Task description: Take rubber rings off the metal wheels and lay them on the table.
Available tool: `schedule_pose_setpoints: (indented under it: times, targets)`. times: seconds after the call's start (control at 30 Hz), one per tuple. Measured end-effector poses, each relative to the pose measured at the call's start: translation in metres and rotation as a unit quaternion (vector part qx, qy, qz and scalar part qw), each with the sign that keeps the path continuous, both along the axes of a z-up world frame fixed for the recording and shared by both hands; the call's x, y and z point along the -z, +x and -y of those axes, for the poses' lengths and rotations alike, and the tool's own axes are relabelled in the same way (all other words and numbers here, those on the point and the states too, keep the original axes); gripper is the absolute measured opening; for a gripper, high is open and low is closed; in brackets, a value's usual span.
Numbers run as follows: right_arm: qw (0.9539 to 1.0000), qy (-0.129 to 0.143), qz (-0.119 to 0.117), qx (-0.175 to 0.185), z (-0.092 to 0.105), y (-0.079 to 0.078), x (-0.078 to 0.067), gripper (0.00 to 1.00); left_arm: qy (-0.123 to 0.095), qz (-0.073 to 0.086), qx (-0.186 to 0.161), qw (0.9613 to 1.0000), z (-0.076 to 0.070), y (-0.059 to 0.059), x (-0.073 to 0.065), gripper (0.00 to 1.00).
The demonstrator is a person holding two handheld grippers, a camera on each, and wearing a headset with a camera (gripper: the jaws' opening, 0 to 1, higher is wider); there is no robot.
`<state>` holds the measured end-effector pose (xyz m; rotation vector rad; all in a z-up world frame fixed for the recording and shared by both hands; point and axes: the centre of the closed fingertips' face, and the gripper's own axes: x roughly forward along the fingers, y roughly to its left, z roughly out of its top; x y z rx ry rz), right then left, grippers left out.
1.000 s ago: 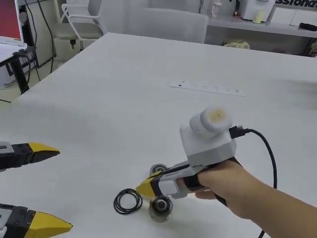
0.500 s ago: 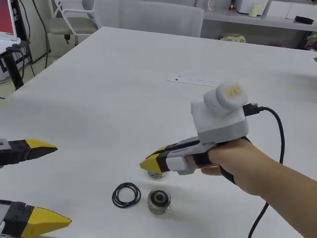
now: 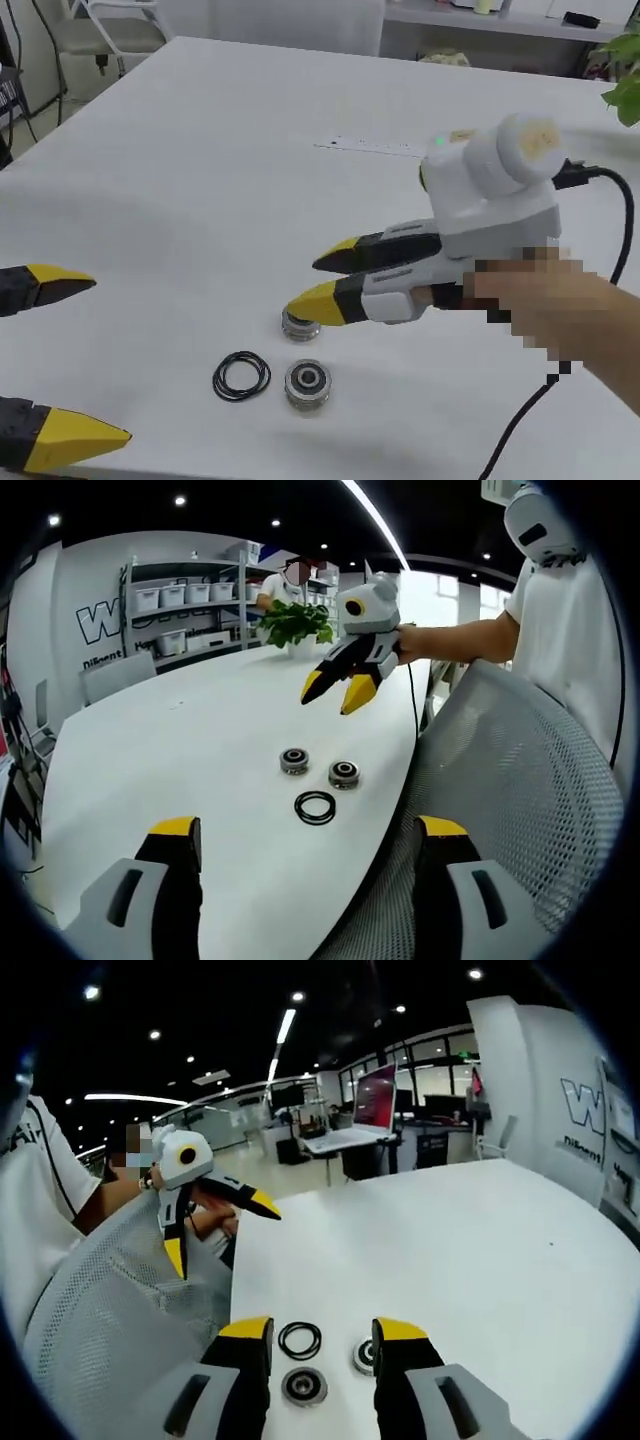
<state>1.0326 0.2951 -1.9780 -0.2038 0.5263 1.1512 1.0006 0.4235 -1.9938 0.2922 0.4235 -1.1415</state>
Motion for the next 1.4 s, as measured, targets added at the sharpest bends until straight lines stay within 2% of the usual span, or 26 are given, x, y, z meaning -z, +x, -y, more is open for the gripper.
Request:
schedule_pose_setpoints:
  times: [0.17, 0.23, 0.37, 0.47, 0.6, 0.77, 0.9, 1.2, 1.33, 1.4]
  targets:
    - [0.9998, -0.014, 0.015, 0.002, 0.016, -0.010, 0.002, 0.49, -0.004, -0.002, 0.004, 1.0000, 0.002, 0.000, 0.001, 0.87]
    - [0.9994, -0.020, 0.028, 0.005, 0.023, -0.014, 0.004, 0.52, -0.007, -0.003, 0.004, 1.0000, 0.003, 0.000, 0.001, 0.88]
    - [0.9993, -0.016, 0.030, 0.018, 0.035, -0.023, 0.006, 0.57, -0.015, -0.005, 0.002, 0.9999, 0.003, 0.000, 0.000, 0.90]
    - [0.9990, -0.009, 0.032, 0.030, 0.042, -0.028, 0.010, 0.56, -0.018, -0.007, 0.001, 0.9998, 0.004, -0.001, 0.000, 0.91]
    - [0.9986, 0.007, 0.021, 0.047, 0.050, -0.036, 0.017, 0.60, -0.022, -0.009, -0.002, 0.9997, 0.005, -0.001, 0.002, 0.93]
    - [0.9977, 0.014, 0.006, 0.066, 0.059, -0.045, 0.027, 0.66, -0.023, -0.014, -0.004, 0.9996, 0.005, -0.002, 0.005, 0.95]
    - [0.9966, 0.010, -0.002, 0.081, 0.067, -0.051, 0.034, 0.70, -0.026, -0.017, -0.005, 0.9995, 0.005, -0.003, 0.005, 0.99]
    - [0.9932, 0.010, -0.014, 0.115, 0.081, -0.058, 0.044, 0.82, -0.030, -0.022, -0.005, 0.9993, 0.005, -0.004, 0.006, 0.99]
    - [0.9932, 0.003, -0.025, 0.114, 0.083, -0.064, 0.050, 0.84, -0.030, -0.026, -0.006, 0.9992, 0.005, -0.005, 0.008, 0.99]
    - [0.9929, -0.002, -0.028, 0.116, 0.083, -0.066, 0.053, 0.88, -0.030, -0.028, -0.005, 0.9991, 0.005, -0.005, 0.008, 0.99]
